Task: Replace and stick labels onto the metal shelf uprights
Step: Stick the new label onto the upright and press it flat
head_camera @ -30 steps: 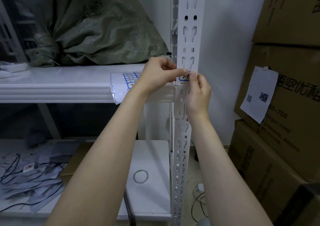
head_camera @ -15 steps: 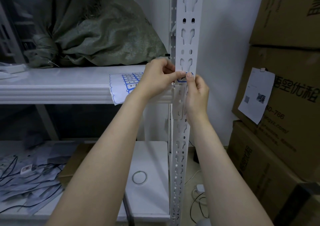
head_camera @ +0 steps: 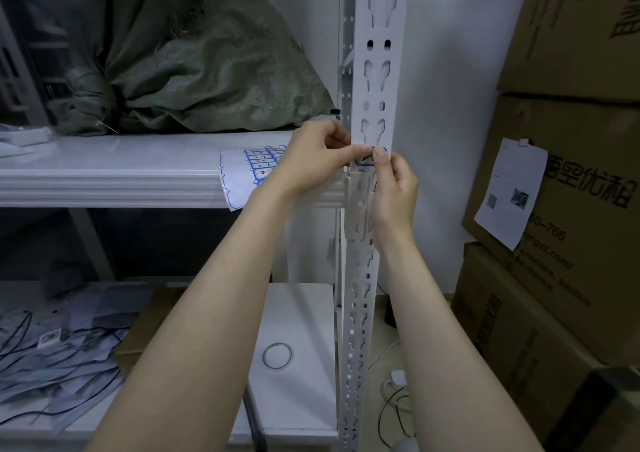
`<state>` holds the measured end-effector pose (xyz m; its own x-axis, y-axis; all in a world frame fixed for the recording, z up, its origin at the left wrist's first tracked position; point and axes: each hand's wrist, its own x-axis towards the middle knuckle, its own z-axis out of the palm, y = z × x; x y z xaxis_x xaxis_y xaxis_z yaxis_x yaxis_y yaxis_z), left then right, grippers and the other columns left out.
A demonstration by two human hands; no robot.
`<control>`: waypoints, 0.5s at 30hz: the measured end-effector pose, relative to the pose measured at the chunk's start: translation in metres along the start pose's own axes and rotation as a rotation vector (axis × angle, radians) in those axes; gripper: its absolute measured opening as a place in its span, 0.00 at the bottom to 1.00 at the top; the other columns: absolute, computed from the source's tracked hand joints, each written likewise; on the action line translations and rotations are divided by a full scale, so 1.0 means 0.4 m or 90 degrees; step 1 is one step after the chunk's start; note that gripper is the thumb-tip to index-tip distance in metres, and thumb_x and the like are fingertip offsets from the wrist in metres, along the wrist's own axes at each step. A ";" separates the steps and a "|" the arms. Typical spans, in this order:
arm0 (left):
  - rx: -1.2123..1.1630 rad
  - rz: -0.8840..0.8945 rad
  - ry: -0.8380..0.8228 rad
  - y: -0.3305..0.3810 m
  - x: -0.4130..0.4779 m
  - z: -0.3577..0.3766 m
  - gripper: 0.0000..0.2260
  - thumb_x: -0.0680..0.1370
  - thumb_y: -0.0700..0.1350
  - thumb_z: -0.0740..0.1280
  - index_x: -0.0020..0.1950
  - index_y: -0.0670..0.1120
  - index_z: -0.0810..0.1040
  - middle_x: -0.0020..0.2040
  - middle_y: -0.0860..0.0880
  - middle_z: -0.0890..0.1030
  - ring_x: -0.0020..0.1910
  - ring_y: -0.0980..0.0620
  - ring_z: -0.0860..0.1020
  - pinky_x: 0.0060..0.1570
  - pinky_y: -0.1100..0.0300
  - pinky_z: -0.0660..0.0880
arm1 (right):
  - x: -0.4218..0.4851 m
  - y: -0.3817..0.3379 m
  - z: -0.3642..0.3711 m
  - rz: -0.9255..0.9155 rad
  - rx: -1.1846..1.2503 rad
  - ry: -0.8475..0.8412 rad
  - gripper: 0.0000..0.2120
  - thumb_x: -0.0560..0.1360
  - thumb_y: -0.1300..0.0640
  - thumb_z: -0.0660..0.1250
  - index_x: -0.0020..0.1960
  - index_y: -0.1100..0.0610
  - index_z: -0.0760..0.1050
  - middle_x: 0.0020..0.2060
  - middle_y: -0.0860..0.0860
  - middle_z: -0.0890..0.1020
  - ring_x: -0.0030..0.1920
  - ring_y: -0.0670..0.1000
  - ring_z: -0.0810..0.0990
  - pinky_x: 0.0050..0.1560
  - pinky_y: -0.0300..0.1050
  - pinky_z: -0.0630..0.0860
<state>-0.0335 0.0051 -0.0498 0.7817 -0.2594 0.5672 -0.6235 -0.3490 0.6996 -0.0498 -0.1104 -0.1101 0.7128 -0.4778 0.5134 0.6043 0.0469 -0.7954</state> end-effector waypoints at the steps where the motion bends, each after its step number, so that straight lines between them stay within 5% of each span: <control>1: -0.003 -0.002 -0.001 0.000 0.000 0.000 0.16 0.72 0.50 0.75 0.50 0.39 0.81 0.43 0.45 0.85 0.46 0.47 0.83 0.53 0.47 0.79 | -0.002 0.002 -0.003 -0.001 0.012 -0.010 0.11 0.80 0.53 0.61 0.50 0.59 0.79 0.43 0.50 0.82 0.45 0.43 0.79 0.49 0.40 0.74; 6: -0.026 -0.012 0.007 -0.002 0.001 0.002 0.15 0.72 0.48 0.75 0.50 0.38 0.80 0.45 0.43 0.85 0.46 0.45 0.83 0.53 0.47 0.79 | -0.004 0.005 -0.020 0.000 0.054 -0.072 0.11 0.78 0.63 0.59 0.57 0.65 0.76 0.50 0.56 0.82 0.50 0.45 0.80 0.51 0.36 0.76; 11: -0.028 -0.009 0.002 -0.003 0.001 0.002 0.16 0.72 0.49 0.75 0.50 0.38 0.80 0.44 0.43 0.85 0.46 0.45 0.83 0.53 0.46 0.79 | -0.005 0.002 -0.010 0.002 0.088 -0.052 0.12 0.80 0.59 0.59 0.54 0.66 0.76 0.43 0.50 0.81 0.44 0.41 0.79 0.45 0.31 0.74; 15: -0.035 -0.009 0.005 -0.002 0.002 0.002 0.15 0.72 0.48 0.75 0.50 0.37 0.80 0.45 0.42 0.85 0.46 0.45 0.84 0.52 0.47 0.80 | -0.002 0.004 -0.017 0.003 0.046 -0.072 0.09 0.78 0.61 0.61 0.55 0.62 0.77 0.46 0.51 0.82 0.46 0.43 0.80 0.48 0.34 0.76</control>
<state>-0.0323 0.0043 -0.0503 0.7909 -0.2480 0.5595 -0.6119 -0.3021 0.7310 -0.0519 -0.1159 -0.1140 0.7489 -0.3755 0.5461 0.6220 0.1140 -0.7746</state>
